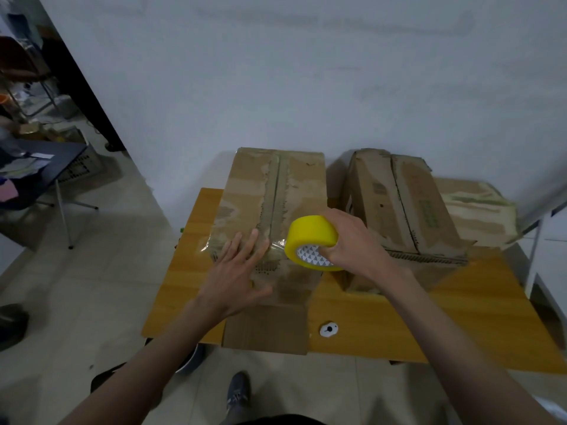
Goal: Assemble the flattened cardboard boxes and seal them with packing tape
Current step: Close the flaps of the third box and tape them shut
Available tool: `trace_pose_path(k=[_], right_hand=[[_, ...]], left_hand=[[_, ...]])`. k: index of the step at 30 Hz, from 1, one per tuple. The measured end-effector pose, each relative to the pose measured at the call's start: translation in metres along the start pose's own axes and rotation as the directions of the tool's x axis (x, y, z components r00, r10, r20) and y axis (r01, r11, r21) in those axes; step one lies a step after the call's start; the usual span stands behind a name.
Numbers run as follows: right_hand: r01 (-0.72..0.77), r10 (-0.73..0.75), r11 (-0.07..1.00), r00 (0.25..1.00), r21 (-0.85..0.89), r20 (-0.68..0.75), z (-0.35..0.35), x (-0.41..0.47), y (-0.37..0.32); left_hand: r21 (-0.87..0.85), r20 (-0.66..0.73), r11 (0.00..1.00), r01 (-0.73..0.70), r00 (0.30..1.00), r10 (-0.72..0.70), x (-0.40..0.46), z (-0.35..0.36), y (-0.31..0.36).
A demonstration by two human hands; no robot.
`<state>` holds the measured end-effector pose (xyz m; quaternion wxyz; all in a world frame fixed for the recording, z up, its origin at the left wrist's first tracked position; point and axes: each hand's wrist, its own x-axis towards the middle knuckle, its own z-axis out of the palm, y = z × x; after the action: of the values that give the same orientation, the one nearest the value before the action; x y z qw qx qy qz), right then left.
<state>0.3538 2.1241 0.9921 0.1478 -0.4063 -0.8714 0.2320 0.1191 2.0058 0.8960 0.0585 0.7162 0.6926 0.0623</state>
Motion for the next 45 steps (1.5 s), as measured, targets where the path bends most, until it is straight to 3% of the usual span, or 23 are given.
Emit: trace_pose_path(k=[2, 6, 9, 23, 29, 33, 45], right_hand=[[0.01, -0.01, 1.0, 1.0, 0.004, 0.0, 0.001, -0.001, 0.004], [0.002, 0.022, 0.985, 0.99, 0.172, -0.141, 0.006, -0.01, 0.013], [-0.005, 0.038, 0.97, 0.99, 0.241, -0.134, 0.016, -0.016, 0.02], [0.041, -0.036, 0.998, 0.994, 0.048, -0.101, -0.012, -0.027, 0.063], [-0.074, 0.065, 0.99, 0.995, -0.118, -0.079, -0.023, -0.039, 0.088], [-0.08, 0.079, 0.996, 0.997, -0.041, -0.017, -0.012, -0.043, 0.105], [-0.162, 0.171, 0.965, 0.985, 0.206, -0.026, 0.042, -0.047, 0.135]], left_hand=[[-0.009, -0.004, 1.0, -0.016, 1.0, 0.016, 0.008, 0.001, 0.011], [-0.045, -0.004, 0.997, -0.059, 0.998, 0.059, 0.02, 0.008, 0.024], [-0.038, -0.02, 0.997, -0.073, 0.997, 0.072, 0.017, 0.014, 0.019], [0.094, 0.031, 0.994, -0.054, 0.998, 0.052, 0.021, 0.011, 0.038], [0.13, 0.063, 0.99, -0.045, 0.997, 0.037, 0.021, 0.011, 0.037], [0.119, 0.061, 0.992, -0.044, 0.997, 0.037, 0.021, 0.011, 0.039], [0.11, 0.071, 0.993, -0.036, 0.997, 0.028, 0.022, 0.01, 0.041]])
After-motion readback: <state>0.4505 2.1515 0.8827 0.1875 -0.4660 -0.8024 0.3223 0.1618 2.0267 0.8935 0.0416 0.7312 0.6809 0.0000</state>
